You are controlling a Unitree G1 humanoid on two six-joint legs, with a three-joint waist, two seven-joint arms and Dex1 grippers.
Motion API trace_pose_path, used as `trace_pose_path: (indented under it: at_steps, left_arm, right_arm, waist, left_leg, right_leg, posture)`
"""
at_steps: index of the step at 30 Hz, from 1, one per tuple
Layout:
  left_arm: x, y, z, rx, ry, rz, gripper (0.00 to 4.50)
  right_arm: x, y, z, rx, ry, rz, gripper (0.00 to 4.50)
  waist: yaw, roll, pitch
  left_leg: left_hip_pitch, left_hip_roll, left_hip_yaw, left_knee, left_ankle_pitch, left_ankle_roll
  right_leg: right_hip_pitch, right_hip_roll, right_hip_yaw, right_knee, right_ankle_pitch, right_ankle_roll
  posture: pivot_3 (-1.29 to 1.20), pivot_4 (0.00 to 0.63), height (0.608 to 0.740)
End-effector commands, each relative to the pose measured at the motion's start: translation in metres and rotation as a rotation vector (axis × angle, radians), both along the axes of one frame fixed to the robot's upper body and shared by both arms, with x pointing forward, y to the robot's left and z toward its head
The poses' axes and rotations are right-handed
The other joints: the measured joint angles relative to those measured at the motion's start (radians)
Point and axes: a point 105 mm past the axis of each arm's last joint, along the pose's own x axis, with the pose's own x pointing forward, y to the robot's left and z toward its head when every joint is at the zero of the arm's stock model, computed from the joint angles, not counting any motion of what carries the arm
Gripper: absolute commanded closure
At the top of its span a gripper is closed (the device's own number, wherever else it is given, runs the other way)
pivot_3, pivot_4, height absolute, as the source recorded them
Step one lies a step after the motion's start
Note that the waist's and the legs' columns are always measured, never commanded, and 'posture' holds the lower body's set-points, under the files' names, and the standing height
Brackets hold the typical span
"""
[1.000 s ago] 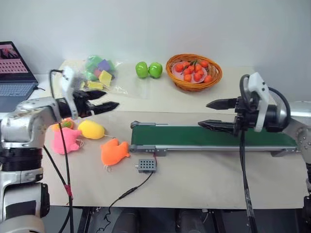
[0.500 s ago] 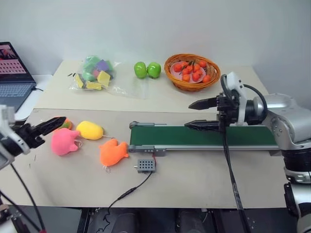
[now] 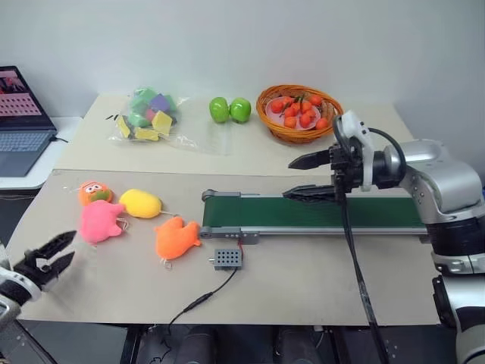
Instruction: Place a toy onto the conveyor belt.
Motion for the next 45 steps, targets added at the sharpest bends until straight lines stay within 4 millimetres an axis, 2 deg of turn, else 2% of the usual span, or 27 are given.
trace_pose_path:
  at_steps: [1,5,16,25,28,32,38,45]
  left_arm:
    - [0.000,0.008,-0.012,-0.011,-0.016,0.066,0.06]
    - [0.007,0.001,-0.023,-0.070,-0.030,0.070,0.06]
    - [0.051,-0.027,-0.036,-0.137,-0.056,0.033,0.06]
    - [0.072,-0.032,-0.025,-0.145,-0.088,0.019,0.06]
    - [0.075,-0.029,-0.025,-0.137,-0.077,0.042,0.83]
    - [0.076,-0.029,-0.023,-0.137,-0.086,0.042,2.40]
    - [0.077,-0.028,-0.019,-0.141,-0.105,0.041,4.43]
    - [0.066,-0.031,0.009,-0.100,-0.239,-0.076,4.43]
  right_arm:
    - [-0.001,-0.005,0.021,-0.013,-0.082,0.001,0.00]
    - [-0.003,-0.010,0.027,-0.028,-0.093,-0.014,0.00]
    - [-0.010,-0.016,0.036,-0.056,-0.115,-0.041,0.00]
    - [-0.014,-0.016,0.033,-0.058,-0.110,-0.060,0.00]
    - [-0.014,-0.017,0.031,-0.061,-0.111,-0.072,0.00]
    - [-0.013,-0.017,0.030,-0.060,-0.113,-0.077,0.00]
    - [-0.011,-0.016,0.029,-0.054,-0.116,-0.076,0.00]
    - [-0.009,-0.013,0.028,-0.047,-0.115,-0.067,0.00]
  waist:
    - [-0.001,0.000,0.000]
    - [0.004,0.002,-0.001]
    - [0.010,0.005,-0.003]
    - [0.012,0.005,-0.003]
    - [0.012,0.005,-0.003]
    - [0.005,0.005,-0.003]
    - [0.004,0.005,-0.003]
    - [-0.002,0.004,-0.002]
  left_leg:
    - [0.000,0.000,0.000,0.000,0.000,0.000]
    - [0.001,0.000,0.000,-0.001,0.000,0.000]
    - [0.004,-0.001,0.000,-0.001,-0.001,0.001]
    - [0.004,-0.001,0.000,-0.001,-0.001,0.001]
    - [0.004,-0.001,0.000,-0.001,-0.001,0.001]
    - [0.004,-0.001,0.001,-0.001,0.000,0.001]
    - [0.004,-0.001,0.001,-0.001,-0.001,0.001]
    - [0.004,0.000,0.001,-0.001,-0.001,0.001]
  right_leg:
    - [0.000,0.000,0.000,0.000,0.000,0.000]
    - [0.000,0.000,0.000,0.001,0.000,0.000]
    - [0.002,-0.001,0.000,0.005,0.000,0.000]
    - [0.002,-0.001,0.000,0.006,0.000,0.000]
    - [0.002,-0.001,0.000,0.006,0.000,0.000]
    - [0.001,-0.001,0.000,0.005,0.000,0.000]
    - [0.001,-0.001,0.000,0.005,0.000,0.000]
    - [0.001,-0.001,0.000,0.006,0.000,0.000]
  posture:
    - [0.00,0.150,0.738]
    - [0.00,0.150,0.738]
    - [0.00,0.150,0.738]
    - [0.00,0.150,0.738]
    - [0.00,0.150,0.738]
    - [0.00,0.150,0.738]
    - [0.00,0.150,0.738]
    - [0.00,0.150,0.738]
